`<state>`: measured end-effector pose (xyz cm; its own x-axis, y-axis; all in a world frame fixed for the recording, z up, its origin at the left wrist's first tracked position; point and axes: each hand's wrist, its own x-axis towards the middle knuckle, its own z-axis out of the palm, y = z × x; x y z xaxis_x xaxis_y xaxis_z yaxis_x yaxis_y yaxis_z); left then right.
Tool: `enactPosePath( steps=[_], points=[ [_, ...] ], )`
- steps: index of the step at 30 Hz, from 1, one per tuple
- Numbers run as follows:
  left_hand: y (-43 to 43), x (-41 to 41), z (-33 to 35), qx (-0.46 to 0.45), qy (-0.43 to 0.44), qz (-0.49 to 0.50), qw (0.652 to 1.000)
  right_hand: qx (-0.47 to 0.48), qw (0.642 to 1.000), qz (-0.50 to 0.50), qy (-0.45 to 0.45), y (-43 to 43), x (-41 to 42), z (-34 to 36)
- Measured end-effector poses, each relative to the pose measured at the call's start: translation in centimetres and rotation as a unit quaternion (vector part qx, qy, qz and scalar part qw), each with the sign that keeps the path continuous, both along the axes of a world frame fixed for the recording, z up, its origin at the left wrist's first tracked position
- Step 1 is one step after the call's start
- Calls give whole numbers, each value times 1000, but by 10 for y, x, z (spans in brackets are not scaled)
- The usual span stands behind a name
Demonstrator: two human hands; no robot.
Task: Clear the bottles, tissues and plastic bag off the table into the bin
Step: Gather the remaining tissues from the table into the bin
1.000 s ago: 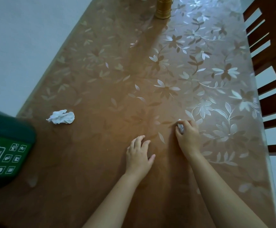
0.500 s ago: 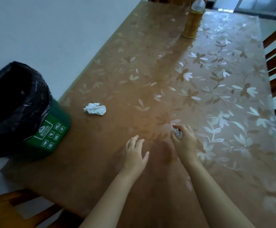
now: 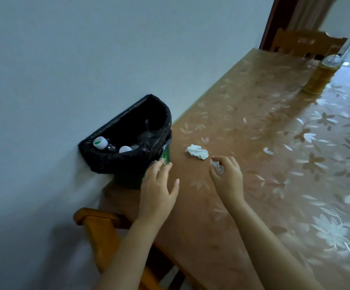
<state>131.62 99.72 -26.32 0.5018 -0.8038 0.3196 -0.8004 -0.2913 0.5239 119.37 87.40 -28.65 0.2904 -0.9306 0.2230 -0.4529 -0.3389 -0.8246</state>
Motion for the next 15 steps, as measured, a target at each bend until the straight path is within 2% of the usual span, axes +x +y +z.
enactPosePath(
  steps=[4,15],
  points=[
    [12,35,22,-57,-45,5,997,-35,999,31,-13,7,43,27],
    [16,104,24,-57,-39,42,997,-57,990,126,-28,13,136,74]
  ],
)
